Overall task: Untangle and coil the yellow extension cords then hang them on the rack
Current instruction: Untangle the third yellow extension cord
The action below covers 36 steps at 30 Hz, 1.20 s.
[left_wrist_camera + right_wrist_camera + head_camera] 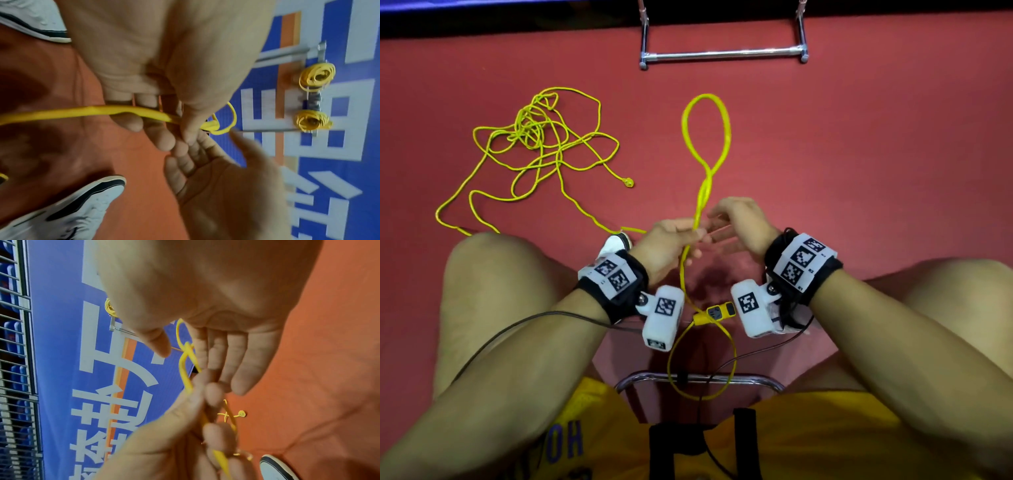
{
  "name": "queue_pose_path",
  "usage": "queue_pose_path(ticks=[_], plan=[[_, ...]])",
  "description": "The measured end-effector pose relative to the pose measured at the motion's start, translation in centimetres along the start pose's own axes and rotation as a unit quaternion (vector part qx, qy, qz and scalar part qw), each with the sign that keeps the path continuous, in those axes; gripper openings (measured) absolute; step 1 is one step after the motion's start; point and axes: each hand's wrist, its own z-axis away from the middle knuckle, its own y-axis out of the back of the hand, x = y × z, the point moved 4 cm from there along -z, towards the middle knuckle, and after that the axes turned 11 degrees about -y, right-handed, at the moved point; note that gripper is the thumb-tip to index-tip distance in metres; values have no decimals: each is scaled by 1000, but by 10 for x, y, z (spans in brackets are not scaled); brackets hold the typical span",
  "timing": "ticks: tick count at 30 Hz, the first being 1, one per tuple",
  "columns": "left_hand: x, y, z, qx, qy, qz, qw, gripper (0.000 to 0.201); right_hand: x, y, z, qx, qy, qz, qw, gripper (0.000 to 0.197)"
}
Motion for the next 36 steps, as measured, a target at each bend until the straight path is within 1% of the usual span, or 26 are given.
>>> queue_pose_path(ticks=[2, 3, 5, 7, 8, 10, 12, 13, 14, 15, 17, 18, 19, 21, 22, 23, 24, 25, 27, 29, 31, 32, 34, 36], plan=[[-6, -6, 3, -23, -4, -65, 998, 15, 3, -2, -2, 14, 12, 24, 1000, 33], [-8, -7, 4, -25, -1, -89, 996, 14, 5, -4, -3, 33, 19, 54, 998, 40], [-11, -9, 5, -24, 25, -106, 994, 11, 14, -4, -9, 78, 36, 122, 989, 45], [-12, -10, 6, -10, 65, -79, 995, 13, 18, -2, -16, 121, 39, 189, 974, 45], [-12, -11, 7, 0, 87, -54, 995, 14, 18, 1, -20, 127, 36, 208, 969, 42], [-11, -14, 9, 8, 145, -14, 989, 24, 17, 1, -22, 100, 13, 243, 965, 35], [-12, -17, 11, -2, 198, 9, 980, 42, 20, -2, -23, 50, -16, 279, 959, 32], [-13, -16, 11, 5, 213, 25, 977, 50, 20, -4, -22, 31, -20, 286, 958, 30], [-16, -13, 10, 25, 221, 47, 974, 57, 21, -6, -22, 14, -18, 271, 962, 26], [-19, -10, 9, 48, 223, 71, 971, 63, 20, -8, -20, -7, -14, 232, 973, 21], [-21, -6, 8, 87, 206, 113, 968, 67, 16, -12, -13, -49, -1, 133, 990, 15], [-19, -5, 6, 99, 187, 151, 966, 62, 12, -14, -8, -69, 13, 105, 992, 16], [-16, -3, 3, 117, 156, 202, 960, 52, 9, -17, -4, -87, 30, 89, 992, 18], [-4, 3, -2, 170, 88, 308, 932, 33, 2, -22, 3, -129, 55, 71, 988, 23], [1, 7, -6, 189, 63, 333, 922, 25, 1, -24, 5, -152, 61, 70, 984, 25], [5, 10, -9, 193, 46, 328, 924, 17, 0, -25, 7, -172, 63, 73, 980, 29], [9, 12, -10, 184, 31, 306, 934, 12, -1, -26, 9, -184, 61, 79, 978, 31], [11, 12, -10, 172, 19, 271, 947, 12, -1, -26, 10, -185, 56, 84, 978, 32], [12, 6, -6, 138, 11, 215, 967, 16, -4, -23, 12, -152, 61, 103, 981, 35], [12, -2, -3, 95, -5, 203, 975, 21, -7, -19, 14, -125, 82, 114, 982, 41], [16, -1, -3, 75, -51, 203, 975, 27, -10, -17, 17, -139, 85, 95, 982, 44], [19, 0, -3, 70, -72, 207, 973, 27, -10, -18, 19, -156, 83, 83, 981, 45], [24, 3, -4, 82, -94, 203, 971, 21, -9, -20, 19, -178, 91, 81, 976, 45], [24, 7, -4, 112, -110, 161, 974, 15, -7, -22, 17, -168, 95, 73, 979, 40]])
